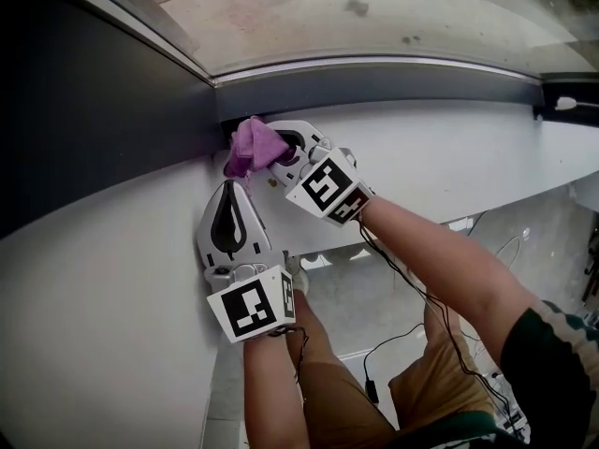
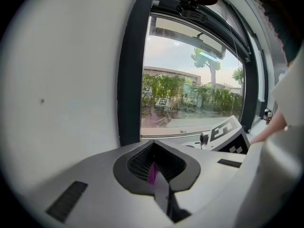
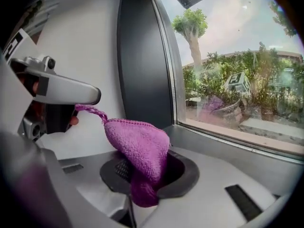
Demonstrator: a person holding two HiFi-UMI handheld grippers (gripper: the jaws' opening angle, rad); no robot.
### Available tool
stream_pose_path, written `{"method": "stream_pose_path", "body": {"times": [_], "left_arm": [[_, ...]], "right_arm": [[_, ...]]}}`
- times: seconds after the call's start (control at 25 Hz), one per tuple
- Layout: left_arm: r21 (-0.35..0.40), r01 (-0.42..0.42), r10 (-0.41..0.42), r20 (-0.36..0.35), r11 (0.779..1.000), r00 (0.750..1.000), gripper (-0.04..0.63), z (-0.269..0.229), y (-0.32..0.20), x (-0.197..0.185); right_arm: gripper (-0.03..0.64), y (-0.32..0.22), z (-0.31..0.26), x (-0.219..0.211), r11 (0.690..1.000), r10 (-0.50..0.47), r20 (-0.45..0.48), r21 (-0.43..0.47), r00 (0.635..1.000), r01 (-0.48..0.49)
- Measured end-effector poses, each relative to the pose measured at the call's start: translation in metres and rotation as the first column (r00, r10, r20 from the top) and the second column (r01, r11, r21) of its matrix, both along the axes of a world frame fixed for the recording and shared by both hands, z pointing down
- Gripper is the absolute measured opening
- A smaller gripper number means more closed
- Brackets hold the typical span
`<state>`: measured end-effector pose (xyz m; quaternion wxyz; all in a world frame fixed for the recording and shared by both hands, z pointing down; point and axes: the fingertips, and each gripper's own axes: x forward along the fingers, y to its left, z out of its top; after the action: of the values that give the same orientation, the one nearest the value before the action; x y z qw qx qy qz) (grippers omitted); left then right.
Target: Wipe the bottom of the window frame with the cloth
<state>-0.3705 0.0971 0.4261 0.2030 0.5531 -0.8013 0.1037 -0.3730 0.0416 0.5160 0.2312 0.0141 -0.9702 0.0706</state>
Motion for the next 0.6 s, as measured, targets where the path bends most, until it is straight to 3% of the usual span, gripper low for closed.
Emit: {"method": "stream_pose_path", "body": {"times": [0.6], "left_arm": [[-0.054, -0.019, 0.018, -0.016, 0.998, 1.0, 0.009, 0.017, -0.006, -0.004]], "right_arm": [[0.087, -0.002, 0.02, 0.006, 1.0, 0.011, -0.051, -0.023, 0.999, -0.012]]}}
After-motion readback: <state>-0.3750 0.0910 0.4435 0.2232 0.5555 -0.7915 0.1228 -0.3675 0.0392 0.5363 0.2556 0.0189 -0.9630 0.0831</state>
